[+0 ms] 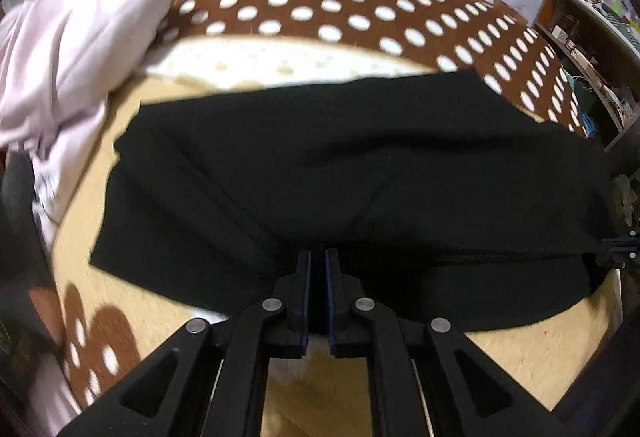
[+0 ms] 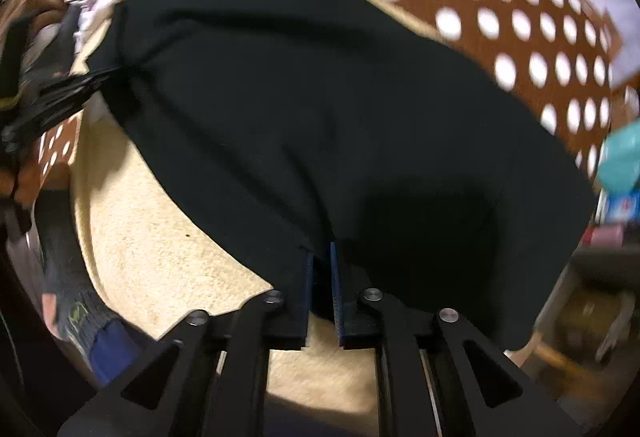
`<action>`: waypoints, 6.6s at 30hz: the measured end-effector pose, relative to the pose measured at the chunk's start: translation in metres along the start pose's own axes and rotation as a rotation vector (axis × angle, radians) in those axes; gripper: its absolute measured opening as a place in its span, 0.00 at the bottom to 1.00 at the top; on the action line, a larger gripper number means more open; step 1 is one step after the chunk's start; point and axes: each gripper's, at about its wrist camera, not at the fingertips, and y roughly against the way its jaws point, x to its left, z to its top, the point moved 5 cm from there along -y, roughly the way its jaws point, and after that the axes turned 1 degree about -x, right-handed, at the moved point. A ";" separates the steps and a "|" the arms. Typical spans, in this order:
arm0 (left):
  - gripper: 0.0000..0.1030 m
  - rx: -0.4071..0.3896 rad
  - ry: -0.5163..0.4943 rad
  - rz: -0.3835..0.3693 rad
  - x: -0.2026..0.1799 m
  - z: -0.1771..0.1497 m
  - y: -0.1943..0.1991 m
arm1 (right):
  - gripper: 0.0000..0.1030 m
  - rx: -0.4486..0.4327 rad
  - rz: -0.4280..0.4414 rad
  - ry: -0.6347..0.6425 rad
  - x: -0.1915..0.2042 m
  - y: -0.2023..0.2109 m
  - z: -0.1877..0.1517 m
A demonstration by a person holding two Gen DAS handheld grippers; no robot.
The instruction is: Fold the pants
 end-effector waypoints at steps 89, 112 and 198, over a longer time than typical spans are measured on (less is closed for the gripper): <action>0.07 0.041 0.150 0.011 -0.022 -0.039 0.005 | 0.36 -0.241 0.181 -0.516 0.017 0.020 -0.027; 0.19 0.083 -0.043 -0.307 -0.132 -0.030 0.009 | 0.36 -0.153 0.274 -1.066 -0.092 0.016 -0.094; 0.01 -0.006 0.244 -0.199 -0.009 -0.024 -0.007 | 0.13 -0.349 0.004 -0.245 0.015 -0.035 0.114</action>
